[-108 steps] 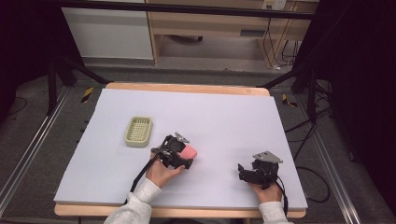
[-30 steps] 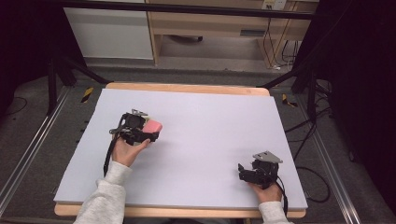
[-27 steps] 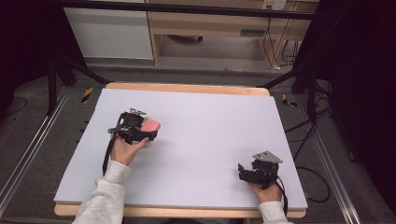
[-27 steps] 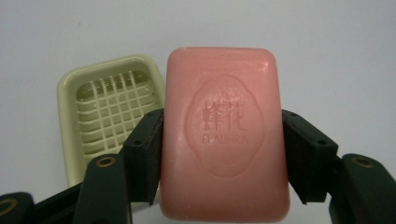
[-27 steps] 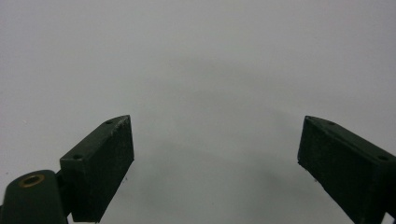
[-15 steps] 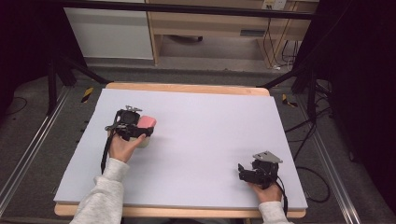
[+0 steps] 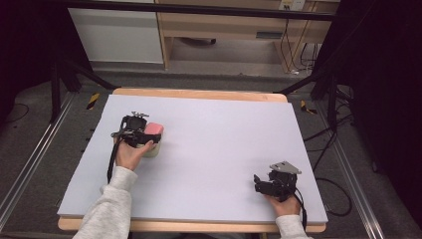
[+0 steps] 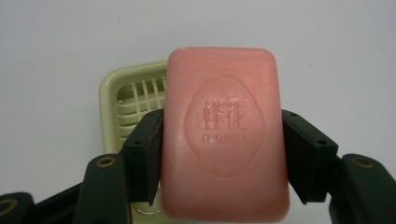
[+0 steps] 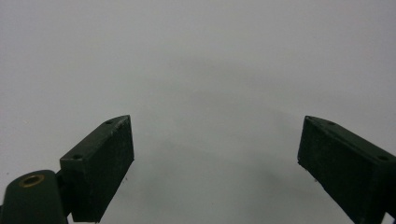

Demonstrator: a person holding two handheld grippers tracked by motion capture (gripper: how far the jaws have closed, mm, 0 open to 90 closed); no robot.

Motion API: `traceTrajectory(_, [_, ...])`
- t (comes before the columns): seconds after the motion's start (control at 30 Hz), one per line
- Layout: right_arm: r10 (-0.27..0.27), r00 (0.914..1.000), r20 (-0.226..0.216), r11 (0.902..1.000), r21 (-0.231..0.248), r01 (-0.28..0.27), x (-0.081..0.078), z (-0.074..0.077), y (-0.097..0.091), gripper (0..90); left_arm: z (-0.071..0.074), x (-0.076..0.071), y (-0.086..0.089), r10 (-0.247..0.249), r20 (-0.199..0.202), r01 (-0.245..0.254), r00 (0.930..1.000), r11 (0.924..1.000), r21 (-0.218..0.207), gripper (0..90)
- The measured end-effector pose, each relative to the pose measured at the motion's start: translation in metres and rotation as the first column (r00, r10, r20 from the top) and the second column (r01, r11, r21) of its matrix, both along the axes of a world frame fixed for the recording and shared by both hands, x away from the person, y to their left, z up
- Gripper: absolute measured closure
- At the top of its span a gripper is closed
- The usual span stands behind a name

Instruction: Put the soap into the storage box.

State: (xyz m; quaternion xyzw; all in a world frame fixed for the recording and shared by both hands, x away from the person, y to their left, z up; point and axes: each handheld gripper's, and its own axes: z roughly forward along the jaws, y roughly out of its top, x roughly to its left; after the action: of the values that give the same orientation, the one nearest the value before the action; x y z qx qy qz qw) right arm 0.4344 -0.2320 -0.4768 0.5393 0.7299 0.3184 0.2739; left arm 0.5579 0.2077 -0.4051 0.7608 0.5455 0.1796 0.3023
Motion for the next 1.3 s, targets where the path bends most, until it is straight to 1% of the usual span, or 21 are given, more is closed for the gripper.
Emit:
traceTrajectory(0.13, [-0.001, 1.0, -0.001, 1.0, 0.002, 0.001, 0.0, 0.0, 0.0, 10.9, -0.001, 0.002, 0.002, 0.005, 0.002, -0.005, 1.0, 1.0, 0.006, 37.2])
traceTrajectory(0.53, [0.0, 1.0, -0.002, 1.0, 0.001, 0.0, 0.0, 0.0, 0.0, 10.9, -0.005, 0.009, 0.004, 0.021, -0.005, -0.021, 0.9998, 0.9998, 0.002, 37.2])
traceTrajectory(0.63, [0.0, 1.0, 0.0, 1.0, 0.001, 0.0, 0.0, 0.0, 0.0, 10.9, -0.007, 0.011, 0.005, 0.024, -0.008, -0.024, 0.9997, 0.9996, 0.017, 37.2])
traceTrajectory(0.73, [0.0, 1.0, 0.0, 1.0, -0.002, 0.0, 0.0, 0.0, 0.0, 10.9, -0.008, 0.012, 0.007, 0.035, -0.005, -0.035, 0.9994, 0.9994, 0.009, 37.2])
traceTrajectory(0.87, [0.001, 1.0, -0.002, 1.0, 0.001, -0.001, 0.0, 0.0, 0.0, 10.9, -0.01, 0.013, 0.008, 0.04, -0.008, -0.04, 0.9992, 0.9991, 0.013, 37.2])
traceTrajectory(1.23, [0.0, 1.0, -0.002, 1.0, -0.001, 0.0, 0.0, 0.0, 0.0, 10.9, -0.022, 0.016, 0.013, 0.055, -0.032, -0.055, 0.998, 0.9984, 0.016, 37.2])
traceTrajectory(1.3, [-0.002, 1.0, -0.001, 1.0, -0.001, 0.002, 0.0, 0.0, 0.001, 10.9, -0.023, 0.016, 0.014, 0.059, -0.03, -0.059, 0.9978, 0.9982, 0.014, 37.2])
